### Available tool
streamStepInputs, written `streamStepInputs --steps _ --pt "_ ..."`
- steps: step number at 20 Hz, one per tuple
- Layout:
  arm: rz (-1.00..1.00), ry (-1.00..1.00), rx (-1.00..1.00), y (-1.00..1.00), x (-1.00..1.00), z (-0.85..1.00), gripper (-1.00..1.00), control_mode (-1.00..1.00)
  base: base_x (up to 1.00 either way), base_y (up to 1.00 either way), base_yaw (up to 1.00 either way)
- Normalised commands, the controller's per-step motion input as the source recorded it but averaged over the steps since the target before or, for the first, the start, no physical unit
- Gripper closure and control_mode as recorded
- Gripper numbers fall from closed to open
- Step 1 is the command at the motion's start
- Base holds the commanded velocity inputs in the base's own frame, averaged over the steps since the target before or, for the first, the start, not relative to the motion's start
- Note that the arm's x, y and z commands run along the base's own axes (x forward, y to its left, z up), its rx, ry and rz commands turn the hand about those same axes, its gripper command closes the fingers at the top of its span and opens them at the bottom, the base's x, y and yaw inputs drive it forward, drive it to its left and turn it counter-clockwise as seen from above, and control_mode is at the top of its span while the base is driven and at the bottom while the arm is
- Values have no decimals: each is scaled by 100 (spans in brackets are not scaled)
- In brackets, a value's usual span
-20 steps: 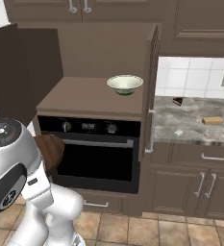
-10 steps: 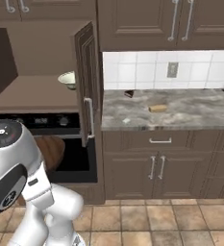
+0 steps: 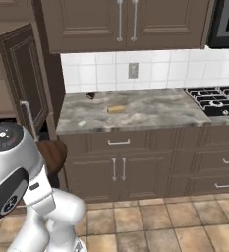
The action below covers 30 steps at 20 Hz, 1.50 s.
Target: Pick both bowls and place them on the counter. Then place the cream cheese stick in one bowl and place the marshmallow in the other bowl.
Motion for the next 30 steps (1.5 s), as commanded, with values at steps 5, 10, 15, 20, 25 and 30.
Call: streamStepInputs --steps 5,10,15,20,25,30 --pt "0 0 0 0 0 0 100 100 49 -53 -9" --pt "0 0 0 0 0 0 100 100 72 -19 -1" --pt "0 0 0 0 0 0 100 100 91 -4 0" --pt "0 0 0 0 0 0 100 100 56 -29 2" --pt "0 0 0 0 0 0 100 100 38 -71 10" --pt "0 0 0 0 0 0 100 100 54 -34 9"
